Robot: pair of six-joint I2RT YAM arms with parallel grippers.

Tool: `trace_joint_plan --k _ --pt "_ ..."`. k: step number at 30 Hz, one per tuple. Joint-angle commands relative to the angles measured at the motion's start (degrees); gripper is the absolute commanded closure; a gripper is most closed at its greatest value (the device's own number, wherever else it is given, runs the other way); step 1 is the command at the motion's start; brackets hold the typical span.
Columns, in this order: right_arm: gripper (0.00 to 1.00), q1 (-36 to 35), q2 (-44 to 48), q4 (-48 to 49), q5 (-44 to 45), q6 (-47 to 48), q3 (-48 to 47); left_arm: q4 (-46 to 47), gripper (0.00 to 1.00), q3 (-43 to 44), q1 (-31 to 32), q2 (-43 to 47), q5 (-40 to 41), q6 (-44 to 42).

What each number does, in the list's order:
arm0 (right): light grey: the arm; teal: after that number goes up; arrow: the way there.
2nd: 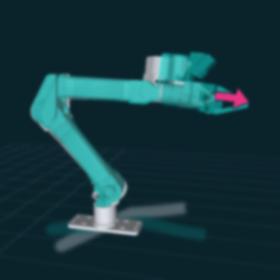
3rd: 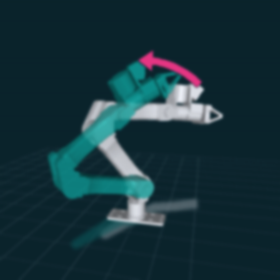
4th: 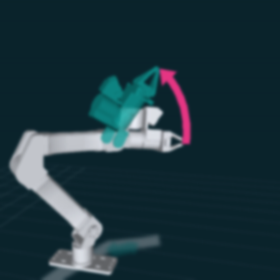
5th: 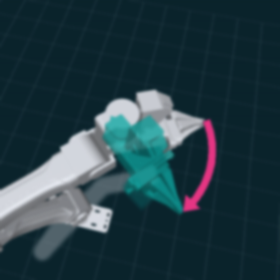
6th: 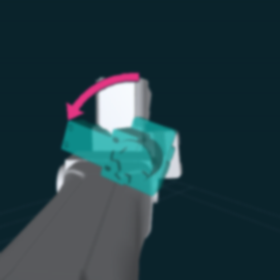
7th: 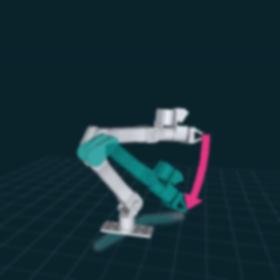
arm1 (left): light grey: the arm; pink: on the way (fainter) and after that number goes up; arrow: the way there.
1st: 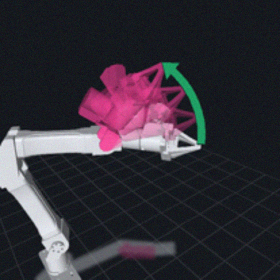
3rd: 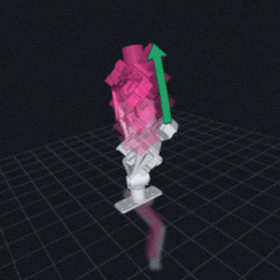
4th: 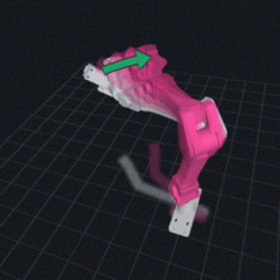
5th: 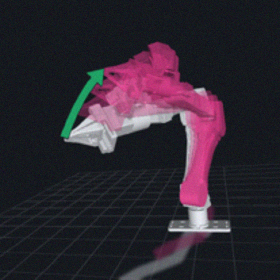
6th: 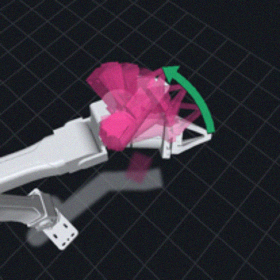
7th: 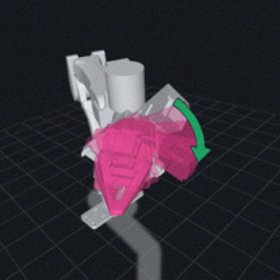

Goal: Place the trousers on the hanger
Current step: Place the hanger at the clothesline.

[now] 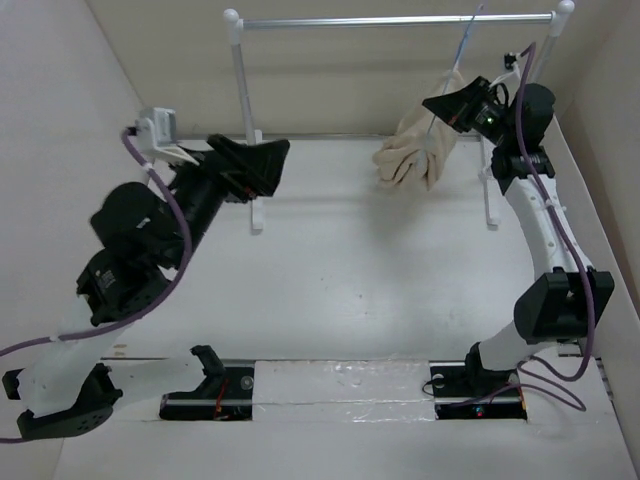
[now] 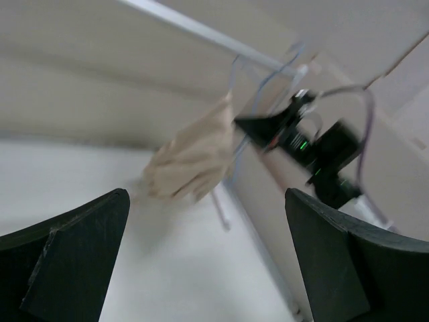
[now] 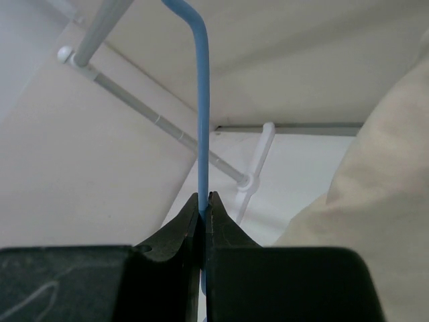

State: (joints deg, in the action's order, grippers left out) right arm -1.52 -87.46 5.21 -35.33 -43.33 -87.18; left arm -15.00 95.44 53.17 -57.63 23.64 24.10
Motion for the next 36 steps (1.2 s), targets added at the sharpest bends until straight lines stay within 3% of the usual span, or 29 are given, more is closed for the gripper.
trace_joint_plan --k 1,8,20,23,28,30,31,32,34,35,36 --pt "1.00 4.23 -3.48 4.20 -2.20 0.53 -9.48 -4.95 0.01 -13.39 0.01 1.72 1.58 6.57" --pt "1.00 10.74 -14.12 -1.69 -4.05 2.20 -22.92 -6.35 0.01 -26.44 0.01 7.17 1.24 13.95" --pt "1.00 16.63 -24.59 -4.86 -7.47 1.84 -32.09 -7.06 0.01 -28.64 0.01 7.09 0.27 15.10" --pt "1.00 16.64 -24.34 -7.67 -7.12 3.69 -30.61 -7.23 0.01 -28.64 0.01 6.39 0.09 15.45" --pt "0.98 17.69 -20.04 -1.97 -6.68 3.69 -19.89 -7.32 0.01 -29.34 0.01 5.60 0.44 16.15" --pt "0.82 18.30 -18.45 0.13 -7.12 3.69 -15.93 -7.93 0.01 -29.26 0.01 4.81 0.88 16.33" --pt "0.54 18.83 -17.32 1.37 -7.21 3.87 -13.92 -8.46 0.01 -28.82 0.01 4.02 1.14 16.42" --pt "0.54 18.83 -17.31 1.55 -7.29 3.87 -13.90 -8.46 0.01 -28.82 0.01 3.66 1.15 16.42" --pt "0.36 19.44 -15.99 1.55 -7.38 4.83 -13.11 -9.07 0.01 -28.03 0.01 2.96 1.67 16.51" --pt "0.19 19.45 -15.73 1.29 -7.99 5.27 -13.37 -9.34 0.01 -27.77 0.01 2.17 1.94 16.42" --pt "0.13 20.06 -15.11 1.38 -8.17 5.88 -14.41 -9.86 0.01 -26.98 0.01 1.73 2.29 16.33"
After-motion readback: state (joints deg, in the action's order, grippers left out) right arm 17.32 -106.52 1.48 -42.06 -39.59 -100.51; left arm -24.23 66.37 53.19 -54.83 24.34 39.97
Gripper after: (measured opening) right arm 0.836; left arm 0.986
